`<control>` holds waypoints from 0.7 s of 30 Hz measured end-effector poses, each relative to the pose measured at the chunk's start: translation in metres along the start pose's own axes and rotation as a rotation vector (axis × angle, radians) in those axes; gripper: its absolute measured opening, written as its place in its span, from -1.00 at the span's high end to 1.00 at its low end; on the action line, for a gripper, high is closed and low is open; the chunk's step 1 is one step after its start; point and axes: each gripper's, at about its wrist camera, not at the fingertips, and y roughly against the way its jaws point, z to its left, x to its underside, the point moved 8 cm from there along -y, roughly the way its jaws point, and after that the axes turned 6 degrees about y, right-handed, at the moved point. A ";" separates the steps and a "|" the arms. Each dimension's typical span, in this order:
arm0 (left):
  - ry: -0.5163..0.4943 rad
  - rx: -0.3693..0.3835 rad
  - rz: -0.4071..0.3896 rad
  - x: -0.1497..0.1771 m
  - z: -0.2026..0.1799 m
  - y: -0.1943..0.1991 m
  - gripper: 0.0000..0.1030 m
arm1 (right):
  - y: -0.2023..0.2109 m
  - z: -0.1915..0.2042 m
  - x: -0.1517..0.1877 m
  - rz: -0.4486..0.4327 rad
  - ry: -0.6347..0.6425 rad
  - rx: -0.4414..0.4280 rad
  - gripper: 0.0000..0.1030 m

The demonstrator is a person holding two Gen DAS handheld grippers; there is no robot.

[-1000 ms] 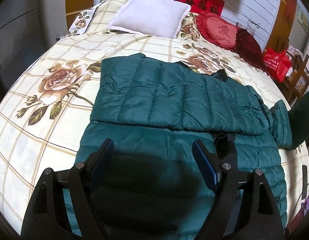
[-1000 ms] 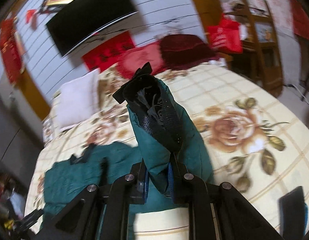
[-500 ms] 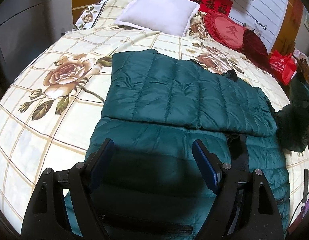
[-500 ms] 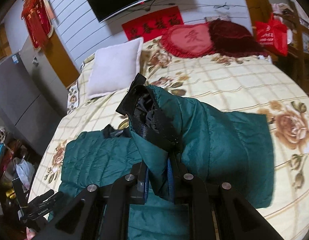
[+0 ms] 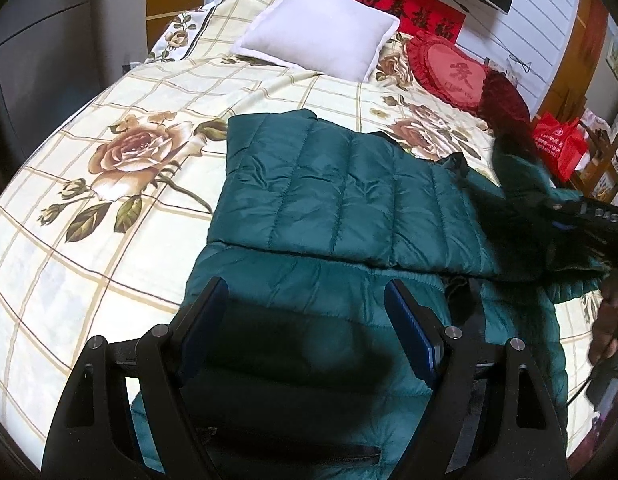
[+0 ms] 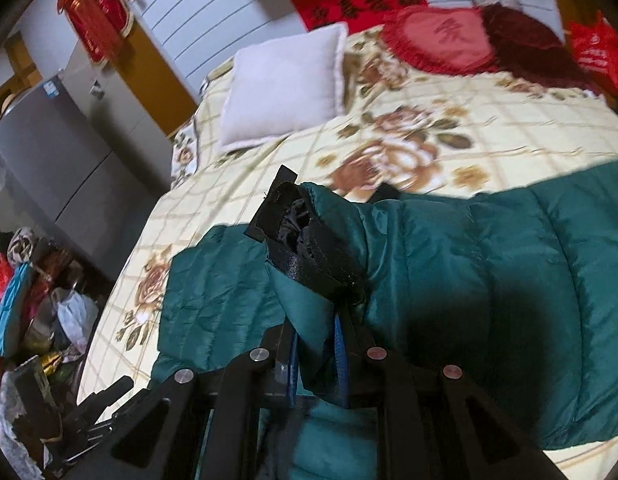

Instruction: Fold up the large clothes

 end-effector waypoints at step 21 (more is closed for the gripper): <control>0.156 0.226 0.012 -0.024 -0.023 0.005 -0.57 | 0.013 0.047 0.006 0.052 0.030 -0.162 -0.28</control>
